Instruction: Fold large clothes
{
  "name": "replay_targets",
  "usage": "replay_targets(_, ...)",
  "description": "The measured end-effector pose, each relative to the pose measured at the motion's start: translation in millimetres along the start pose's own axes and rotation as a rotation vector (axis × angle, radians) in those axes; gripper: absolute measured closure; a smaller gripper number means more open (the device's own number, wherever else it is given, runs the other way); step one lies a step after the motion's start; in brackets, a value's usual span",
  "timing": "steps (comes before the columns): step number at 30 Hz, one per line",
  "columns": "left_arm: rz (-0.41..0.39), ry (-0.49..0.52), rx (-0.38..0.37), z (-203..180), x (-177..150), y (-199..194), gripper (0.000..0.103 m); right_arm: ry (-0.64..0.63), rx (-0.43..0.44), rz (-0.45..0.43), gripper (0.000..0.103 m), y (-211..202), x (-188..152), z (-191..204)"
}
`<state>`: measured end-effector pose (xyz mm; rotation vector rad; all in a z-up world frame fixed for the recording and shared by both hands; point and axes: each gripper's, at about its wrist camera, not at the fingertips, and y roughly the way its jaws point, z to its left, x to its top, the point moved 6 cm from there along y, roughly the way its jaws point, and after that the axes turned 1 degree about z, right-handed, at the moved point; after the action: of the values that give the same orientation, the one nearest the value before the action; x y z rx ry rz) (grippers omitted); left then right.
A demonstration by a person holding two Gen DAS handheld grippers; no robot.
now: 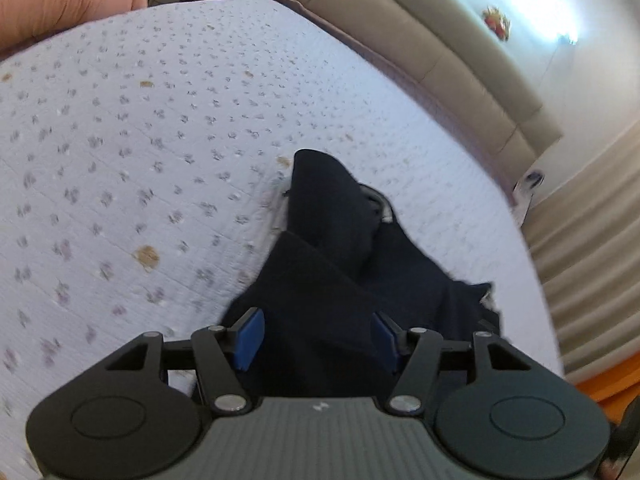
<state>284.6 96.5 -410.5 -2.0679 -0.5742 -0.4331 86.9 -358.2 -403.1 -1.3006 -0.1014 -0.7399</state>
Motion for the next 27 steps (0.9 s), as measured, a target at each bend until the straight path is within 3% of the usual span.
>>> replay_targets(4,0.049,0.052,0.042,2.6,7.1,21.6,0.042,-0.067,0.009,0.014,0.025,18.0,10.6,2.1)
replay_targets(7,0.048,0.002,0.029,8.3,15.0,35.4,0.04,-0.08,0.014,0.021,0.025,36.2,18.4,2.3)
replay_targets(10,0.029,-0.042,0.023,13.7,22.9,45.7,0.027,-0.05,0.029,0.023,0.025,49.8,24.5,0.2)
replay_targets(14,0.071,-0.05,0.022,16.5,25.0,67.7,0.026,-0.027,0.002,0.047,0.026,64.9,26.0,1.0)
replay_targets(16,0.102,-0.045,0.02,15.3,22.4,78.3,0.026,-0.016,-0.005,0.072,0.031,71.2,22.8,0.8)
replay_targets(18,0.104,-0.042,0.014,15.8,20.7,85.7,0.026,-0.019,-0.008,0.09,0.05,74.1,18.8,3.1)
replay_targets(19,0.1,-0.057,0.001,17.5,20.0,88.1,0.028,-0.031,-0.017,0.086,0.065,73.1,17.5,5.4)
replay_targets(21,0.083,-0.059,-0.002,17.5,19.2,88.2,0.049,-0.067,-0.039,0.069,0.084,68.4,15.2,12.1)
replay_targets(23,0.044,0.031,0.032,10.2,17.9,81.6,0.085,-0.109,-0.062,0.048,0.091,62.1,11.4,20.4)
replay_targets(27,-0.045,0.121,0.048,-12.0,11.9,59.2,0.087,-0.169,-0.086,-0.009,0.095,43.2,2.4,40.0)
